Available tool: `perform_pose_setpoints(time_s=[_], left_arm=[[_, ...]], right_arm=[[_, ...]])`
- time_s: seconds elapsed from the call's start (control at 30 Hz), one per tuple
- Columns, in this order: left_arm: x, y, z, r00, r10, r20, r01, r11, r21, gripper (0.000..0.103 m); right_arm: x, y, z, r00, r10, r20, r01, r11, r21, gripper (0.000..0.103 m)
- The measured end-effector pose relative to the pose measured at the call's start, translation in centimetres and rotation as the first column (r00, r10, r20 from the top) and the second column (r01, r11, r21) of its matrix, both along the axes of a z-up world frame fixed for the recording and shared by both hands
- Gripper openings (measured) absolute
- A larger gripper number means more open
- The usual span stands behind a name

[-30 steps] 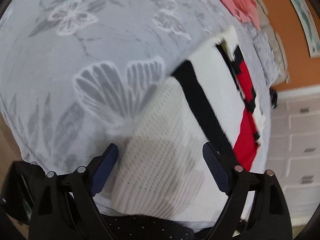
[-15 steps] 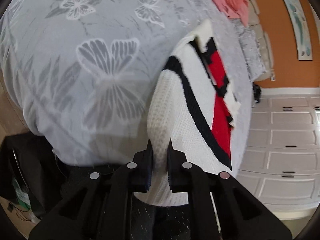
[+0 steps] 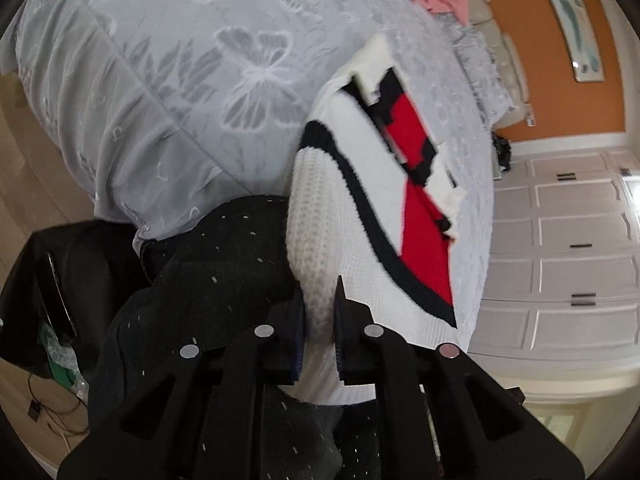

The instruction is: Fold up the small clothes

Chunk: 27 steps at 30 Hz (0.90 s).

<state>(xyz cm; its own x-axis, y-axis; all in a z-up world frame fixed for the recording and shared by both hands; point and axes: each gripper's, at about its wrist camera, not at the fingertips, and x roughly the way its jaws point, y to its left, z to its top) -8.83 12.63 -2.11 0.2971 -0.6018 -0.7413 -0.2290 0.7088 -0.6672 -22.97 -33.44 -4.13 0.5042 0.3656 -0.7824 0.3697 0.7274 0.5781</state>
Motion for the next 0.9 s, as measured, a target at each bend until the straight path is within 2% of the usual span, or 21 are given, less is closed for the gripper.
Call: perform_pose_setpoints(time_s=[0.07, 0.13, 0.27, 0.37, 0.47, 0.57, 0.63, 0.8, 0.9], left_arm=[[0.4, -0.1, 1.5, 0.999, 0.004, 0.039, -0.003, 1.000, -0.014, 0.011], [2.2, -0.9, 3.2, 0.996, 0.016, 0.086, -0.013, 0.999, -0.040, 0.011], [9.2, -2.6, 6.5, 0.979, 0.061, 0.193, -0.050, 0.997, -0.065, 0.011], [14.3, -3.8, 7.2, 0.970, 0.102, 0.220, -0.086, 0.993, -0.078, 0.011], [20.4, -6.0, 6.5, 0.966, 0.111, 0.234, -0.112, 0.994, -0.009, 0.011], [26.2, -7.8, 3.8, 0.971, 0.145, 0.189, -0.156, 0.987, 0.046, 0.011], [29.7, -8.5, 1.3, 0.976, 0.168, 0.139, -0.179, 0.981, 0.070, 0.011], [35.5, -9.2, -4.5, 0.976, 0.213, 0.040, -0.217, 0.966, 0.144, 0.011], [37.5, -9.8, -7.1, 0.981, 0.191, 0.016, -0.191, 0.964, 0.183, 0.017]], right_arm=[[0.3, 0.1, 1.8, 0.999, 0.011, 0.051, -0.011, 1.000, -0.010, 0.007], [2.4, 0.0, 4.3, 0.992, 0.020, 0.121, -0.015, 0.999, -0.044, 0.007], [8.9, -3.0, 7.1, 0.973, -0.019, 0.232, 0.028, 0.999, -0.037, 0.007], [15.5, -5.9, 7.3, 0.962, -0.059, 0.268, 0.062, 0.998, -0.002, 0.007], [21.9, -8.2, 5.5, 0.964, -0.102, 0.245, 0.093, 0.995, 0.047, 0.007], [28.8, -10.3, 1.8, 0.969, -0.169, 0.178, 0.157, 0.984, 0.080, 0.007], [31.9, -11.5, -0.9, 0.971, -0.204, 0.125, 0.193, 0.977, 0.096, 0.007], [37.1, -13.6, -7.6, 0.966, -0.258, 0.009, 0.255, 0.958, 0.130, 0.007], [38.9, -14.1, -10.0, 0.973, -0.229, -0.031, 0.232, 0.960, 0.157, 0.009]])
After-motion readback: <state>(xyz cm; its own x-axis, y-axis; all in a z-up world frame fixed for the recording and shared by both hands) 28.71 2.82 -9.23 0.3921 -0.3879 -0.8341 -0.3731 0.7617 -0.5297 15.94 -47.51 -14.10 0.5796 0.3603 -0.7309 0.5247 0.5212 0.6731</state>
